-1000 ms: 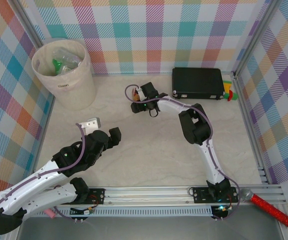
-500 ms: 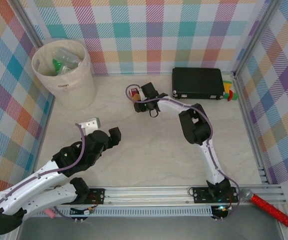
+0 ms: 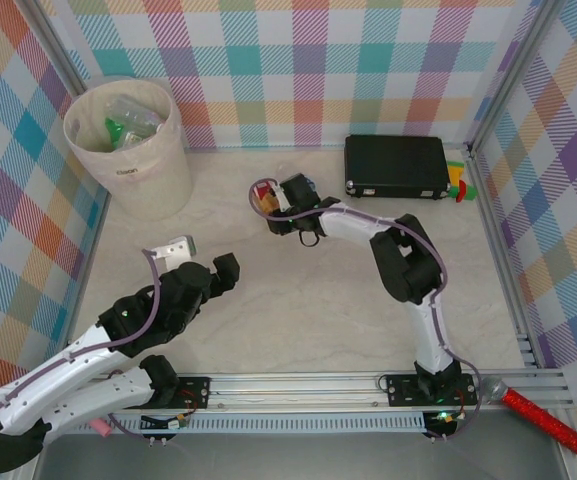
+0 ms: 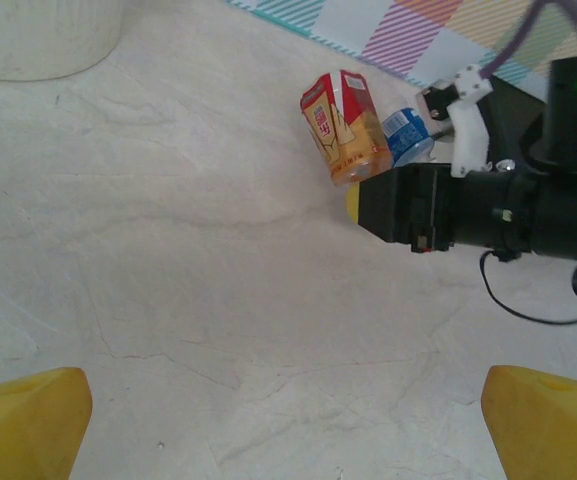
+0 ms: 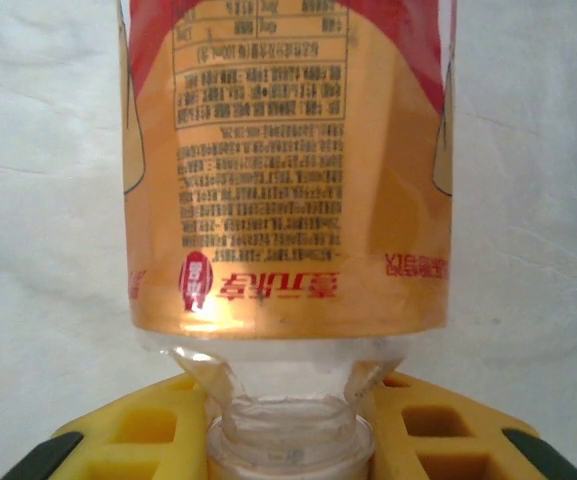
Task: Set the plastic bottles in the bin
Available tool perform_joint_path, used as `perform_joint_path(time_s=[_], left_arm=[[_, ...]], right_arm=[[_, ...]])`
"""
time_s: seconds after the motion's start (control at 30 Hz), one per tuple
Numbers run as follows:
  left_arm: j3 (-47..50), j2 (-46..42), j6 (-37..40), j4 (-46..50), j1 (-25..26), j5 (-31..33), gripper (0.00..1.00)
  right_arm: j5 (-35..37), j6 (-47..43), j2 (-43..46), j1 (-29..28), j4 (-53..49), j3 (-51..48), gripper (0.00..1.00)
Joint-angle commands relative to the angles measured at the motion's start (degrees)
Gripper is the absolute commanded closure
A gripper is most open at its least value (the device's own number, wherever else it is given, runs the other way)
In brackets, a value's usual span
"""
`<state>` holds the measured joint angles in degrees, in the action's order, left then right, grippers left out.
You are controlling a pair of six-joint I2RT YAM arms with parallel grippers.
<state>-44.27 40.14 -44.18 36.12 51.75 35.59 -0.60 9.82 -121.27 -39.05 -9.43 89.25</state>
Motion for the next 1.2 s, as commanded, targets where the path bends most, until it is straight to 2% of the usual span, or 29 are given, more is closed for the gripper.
perform_joint_path(time_s=[0.0, 0.27, 0.53, 0.73, 0.87, 0.97, 1.17], left_arm=[[0.1, -1.9, -2.4, 1.3, 0.6, -0.1, 0.0], [1.5, -7.4, -2.0, -4.4, 0.5, -3.4, 0.0], [0.2, -8.0, 1.5, -10.5, -2.1, -10.6, 0.0], [0.3, -5.6, 0.1, -14.1, -10.4, -22.9, 0.04], [2.0, -3.0, -3.0, -19.0, -16.8, -33.6, 0.07], [3.6, -1.2, -4.8, -24.8, -19.5, -39.7, 0.09], [5.2, 2.4, -7.5, -33.7, -21.2, -48.9, 0.15]], right_arm=[[0.8, -0.7, 8.3, -2.1, 5.2, -4.7, 0.81], [6.6, -2.1, 25.4, -11.8, 11.4, -19.9, 0.82], [14.6, -5.6, 36.2, -23.1, 13.8, -29.1, 0.82], [16.8, -6.6, 41.7, -26.9, 14.4, -32.1, 0.82], [17.5, -7.1, 44.1, -28.3, 14.5, -33.4, 0.82], [17.5, -7.7, 45.2, -28.8, 14.4, -34.0, 0.82], [17.0, -8.8, 45.9, -29.2, 14.1, -34.0, 0.82]])
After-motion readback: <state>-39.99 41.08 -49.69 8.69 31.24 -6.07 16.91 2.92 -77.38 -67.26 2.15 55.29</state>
